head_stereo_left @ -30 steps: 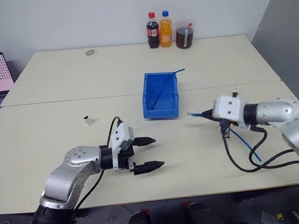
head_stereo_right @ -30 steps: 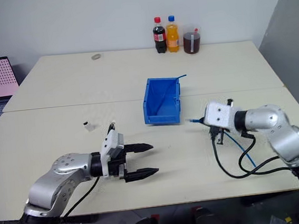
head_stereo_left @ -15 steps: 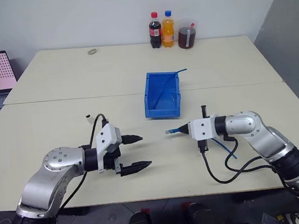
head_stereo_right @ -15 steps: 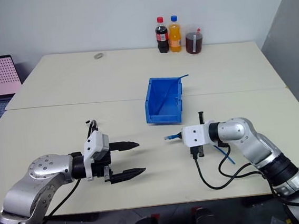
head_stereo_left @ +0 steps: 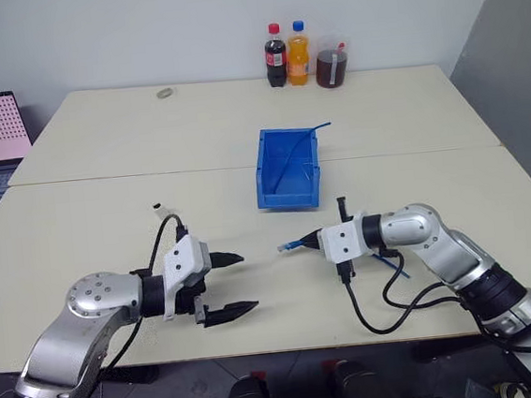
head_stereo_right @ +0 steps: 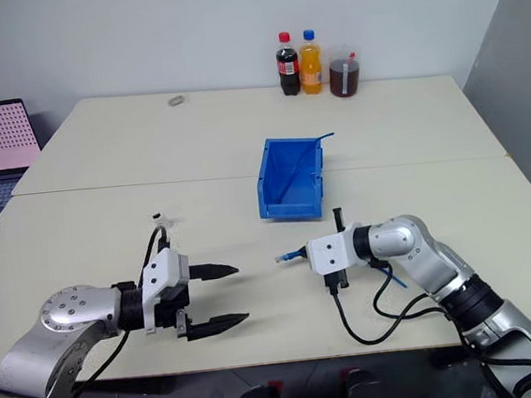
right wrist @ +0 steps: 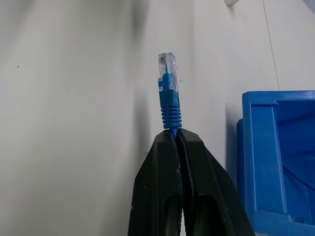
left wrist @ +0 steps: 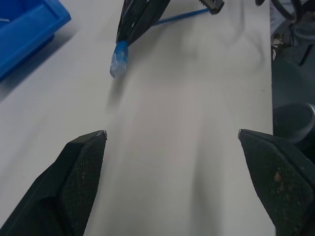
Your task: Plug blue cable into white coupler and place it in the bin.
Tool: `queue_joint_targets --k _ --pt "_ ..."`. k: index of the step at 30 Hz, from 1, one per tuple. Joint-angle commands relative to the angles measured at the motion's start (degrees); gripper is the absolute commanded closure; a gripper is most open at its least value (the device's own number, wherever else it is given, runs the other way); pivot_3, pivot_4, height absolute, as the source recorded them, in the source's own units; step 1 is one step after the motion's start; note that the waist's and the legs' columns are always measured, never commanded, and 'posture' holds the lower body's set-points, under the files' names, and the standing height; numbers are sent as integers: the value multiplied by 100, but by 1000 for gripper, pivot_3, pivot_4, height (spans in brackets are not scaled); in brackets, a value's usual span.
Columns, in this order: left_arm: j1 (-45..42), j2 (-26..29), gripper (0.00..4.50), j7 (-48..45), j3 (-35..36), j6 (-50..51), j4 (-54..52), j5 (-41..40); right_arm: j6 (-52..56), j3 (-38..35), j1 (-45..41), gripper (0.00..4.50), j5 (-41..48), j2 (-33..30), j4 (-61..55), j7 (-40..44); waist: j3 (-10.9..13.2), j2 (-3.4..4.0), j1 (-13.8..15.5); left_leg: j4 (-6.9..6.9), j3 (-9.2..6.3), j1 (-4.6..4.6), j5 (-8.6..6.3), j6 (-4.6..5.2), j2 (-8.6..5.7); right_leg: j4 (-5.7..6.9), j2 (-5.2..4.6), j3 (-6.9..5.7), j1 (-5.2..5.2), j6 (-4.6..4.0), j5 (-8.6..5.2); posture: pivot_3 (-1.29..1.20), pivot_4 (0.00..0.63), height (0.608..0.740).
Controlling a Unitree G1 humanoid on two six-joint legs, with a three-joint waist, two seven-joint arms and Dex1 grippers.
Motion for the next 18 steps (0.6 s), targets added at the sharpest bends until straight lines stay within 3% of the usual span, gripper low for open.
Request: queue_joint_targets --k 1,5,9,18 --pt "-42 76 0 -143 52 -317 166 117 10 6 -146 4490 -2 97 -76 159 0 0 1 0 -1 0 0 0 0 0 0 -3 0 -1 0 0 150 740" --pt "-210 7 0 -149 -4 -403 306 162 81 7 -135 4490 -7 167 -86 256 0 0 4 0 -2 0 0 0 1 2 0 -5 0 -1 -1 0 150 740" --pt "-352 -38 0 -140 -60 -466 406 216 153 23 -133 3731 -21 221 -80 316 0 0 10 0 -2 0 0 0 1 2 0 -7 1 -1 0 0 150 740" --pt "-605 -135 0 -165 -260 -734 623 494 788 -63 -66 1537 201 266 -304 627 0 0 14 1 -7 0 0 0 1 5 1 -12 2 -3 0 0 150 740"
